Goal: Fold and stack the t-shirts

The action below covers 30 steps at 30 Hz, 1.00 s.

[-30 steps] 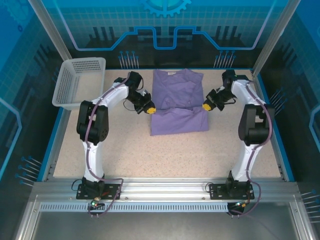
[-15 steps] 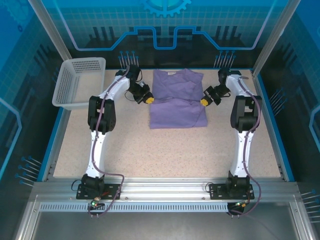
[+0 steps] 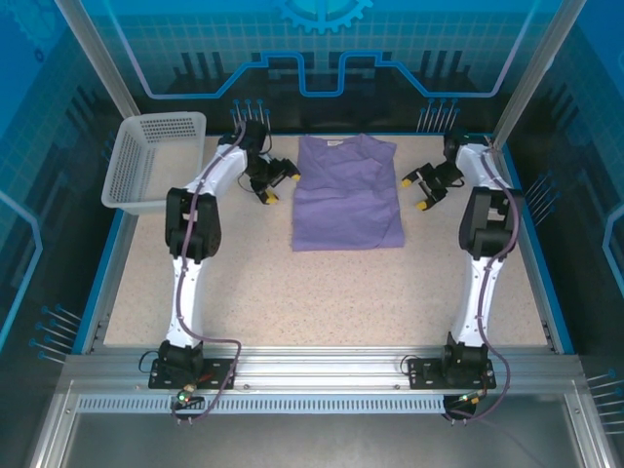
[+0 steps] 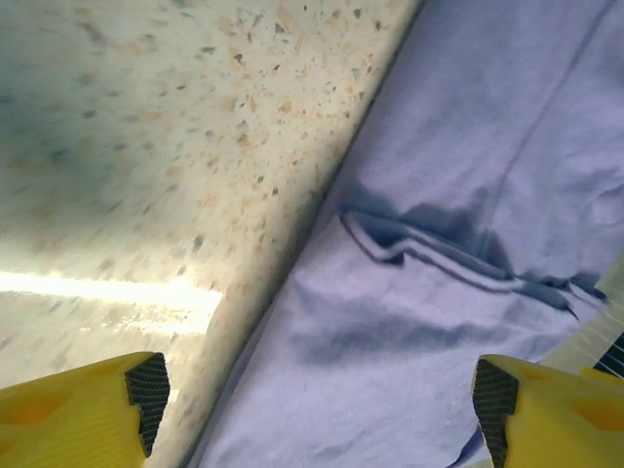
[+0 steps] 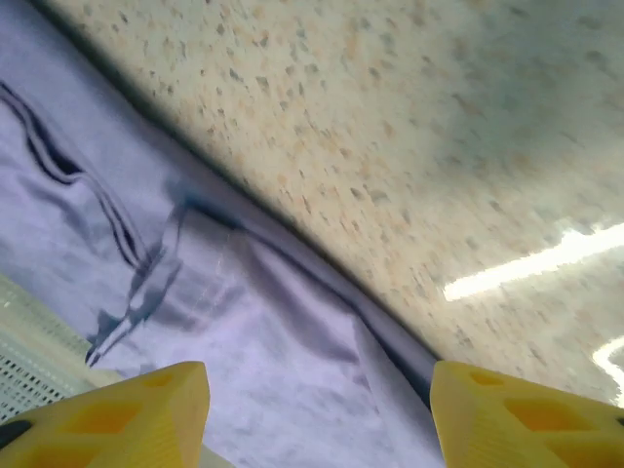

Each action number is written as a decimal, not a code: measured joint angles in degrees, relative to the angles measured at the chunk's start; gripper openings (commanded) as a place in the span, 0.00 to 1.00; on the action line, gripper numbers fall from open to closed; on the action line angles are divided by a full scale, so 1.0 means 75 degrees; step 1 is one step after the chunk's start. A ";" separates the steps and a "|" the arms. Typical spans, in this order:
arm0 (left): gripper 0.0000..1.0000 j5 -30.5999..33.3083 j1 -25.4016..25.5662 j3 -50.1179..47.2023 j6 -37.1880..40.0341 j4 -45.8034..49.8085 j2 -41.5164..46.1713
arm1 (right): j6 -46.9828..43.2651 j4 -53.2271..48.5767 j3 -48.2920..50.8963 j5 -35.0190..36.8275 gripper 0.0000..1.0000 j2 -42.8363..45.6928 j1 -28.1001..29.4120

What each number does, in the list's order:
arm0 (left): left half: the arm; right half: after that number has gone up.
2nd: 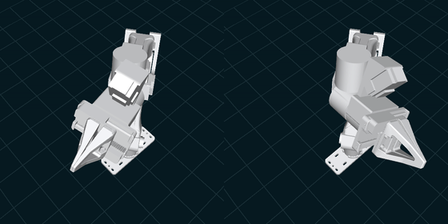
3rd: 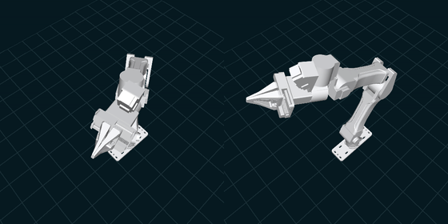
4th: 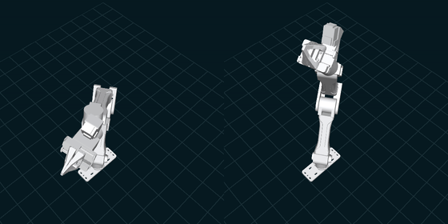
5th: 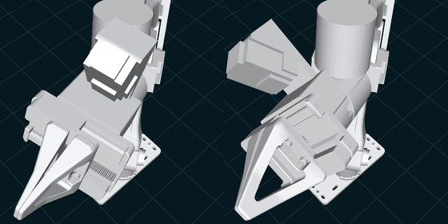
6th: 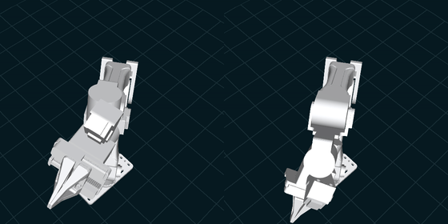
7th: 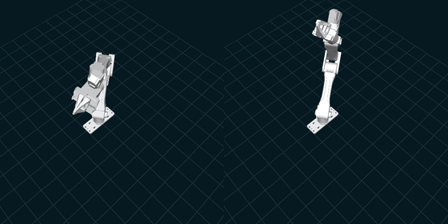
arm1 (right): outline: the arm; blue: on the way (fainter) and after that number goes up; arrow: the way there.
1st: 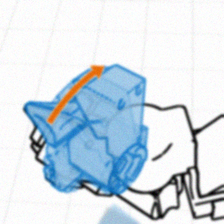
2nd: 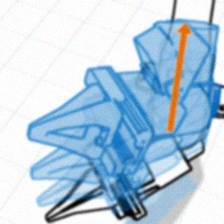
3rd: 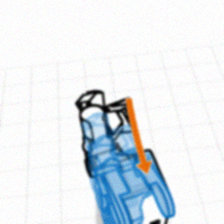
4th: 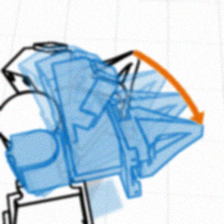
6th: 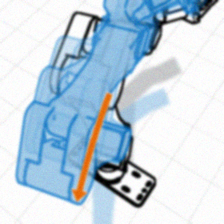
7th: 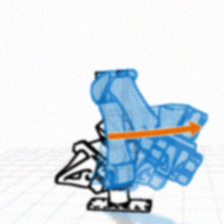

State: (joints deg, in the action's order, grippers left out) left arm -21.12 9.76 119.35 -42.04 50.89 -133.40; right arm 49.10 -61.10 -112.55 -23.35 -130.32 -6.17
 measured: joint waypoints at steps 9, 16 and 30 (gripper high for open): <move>0.40 -0.0090 0.1204 -0.1029 0.0423 -0.0653 0.1562 | -0.0023 0.1649 0.3069 -0.0274 0.36 0.2192 0.1198; 0.40 -0.0207 0.2171 -0.1874 0.0833 -0.0825 0.0813 | -0.0064 0.2282 0.4001 -0.0166 0.36 0.1574 0.1696; 0.42 0.0335 0.1999 -0.4858 0.1798 -0.1661 0.1877 | -0.0382 0.2757 0.5645 -0.0280 0.56 0.2550 0.1454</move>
State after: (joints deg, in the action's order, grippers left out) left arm -18.61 24.75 82.91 -28.56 38.44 -119.33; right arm 46.24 -40.42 -70.22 -25.45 -111.20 4.73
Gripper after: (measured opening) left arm 0.414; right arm 0.540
